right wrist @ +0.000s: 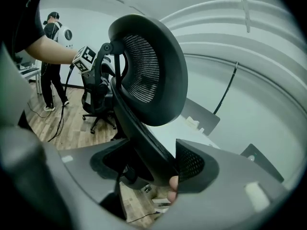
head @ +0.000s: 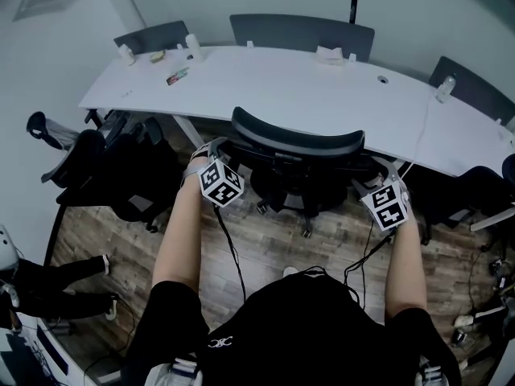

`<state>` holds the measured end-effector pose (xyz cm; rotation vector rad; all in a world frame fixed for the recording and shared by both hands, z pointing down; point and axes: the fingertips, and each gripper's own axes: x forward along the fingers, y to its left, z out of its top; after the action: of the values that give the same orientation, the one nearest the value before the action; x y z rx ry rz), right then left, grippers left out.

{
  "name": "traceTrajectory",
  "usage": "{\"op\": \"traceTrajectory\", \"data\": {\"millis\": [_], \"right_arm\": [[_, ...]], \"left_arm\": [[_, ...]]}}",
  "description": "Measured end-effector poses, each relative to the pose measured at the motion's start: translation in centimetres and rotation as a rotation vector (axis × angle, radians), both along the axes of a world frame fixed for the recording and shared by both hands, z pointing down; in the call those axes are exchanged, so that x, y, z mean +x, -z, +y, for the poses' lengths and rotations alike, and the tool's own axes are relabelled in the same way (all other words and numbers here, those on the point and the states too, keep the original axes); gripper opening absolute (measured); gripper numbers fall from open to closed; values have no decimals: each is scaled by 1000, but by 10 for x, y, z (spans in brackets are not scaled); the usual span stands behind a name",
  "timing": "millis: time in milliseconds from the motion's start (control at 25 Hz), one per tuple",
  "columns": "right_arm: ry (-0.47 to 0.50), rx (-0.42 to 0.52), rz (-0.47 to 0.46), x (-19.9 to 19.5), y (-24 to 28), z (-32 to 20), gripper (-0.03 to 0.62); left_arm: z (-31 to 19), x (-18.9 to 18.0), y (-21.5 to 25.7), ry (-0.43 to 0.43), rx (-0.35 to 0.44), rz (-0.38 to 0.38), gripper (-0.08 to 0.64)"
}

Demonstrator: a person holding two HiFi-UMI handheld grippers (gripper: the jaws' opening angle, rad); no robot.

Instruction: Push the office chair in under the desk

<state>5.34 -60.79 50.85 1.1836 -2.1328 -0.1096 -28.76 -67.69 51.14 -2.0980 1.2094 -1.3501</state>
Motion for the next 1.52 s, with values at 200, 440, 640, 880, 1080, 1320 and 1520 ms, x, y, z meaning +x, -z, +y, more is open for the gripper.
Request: {"op": "traceTrajectory", "data": {"millis": [200, 440, 640, 880, 1080, 1320, 1520], "right_arm": [[9, 11, 0, -14, 2, -29, 305], [25, 11, -8, -27, 3, -54, 304], [20, 6, 2, -34, 5, -68, 305], [-6, 4, -5, -51, 4, -78, 311], [-13, 28, -14, -61, 6, -80, 316], [-113, 137, -170, -65, 38, -61, 191], [-217, 289, -385, -74, 85, -47, 8]], "left_arm": [[-28, -14, 1, 15, -6, 6, 225], [-50, -28, 3, 29, -1, 23, 225], [-63, -35, 4, 37, 18, 35, 225], [-78, -51, 3, 24, 27, 39, 225], [-82, -64, 4, 45, 18, 61, 227], [-66, -73, 29, 155, 94, 313, 122], [-42, -48, 57, 225, 88, 611, 7]]}}
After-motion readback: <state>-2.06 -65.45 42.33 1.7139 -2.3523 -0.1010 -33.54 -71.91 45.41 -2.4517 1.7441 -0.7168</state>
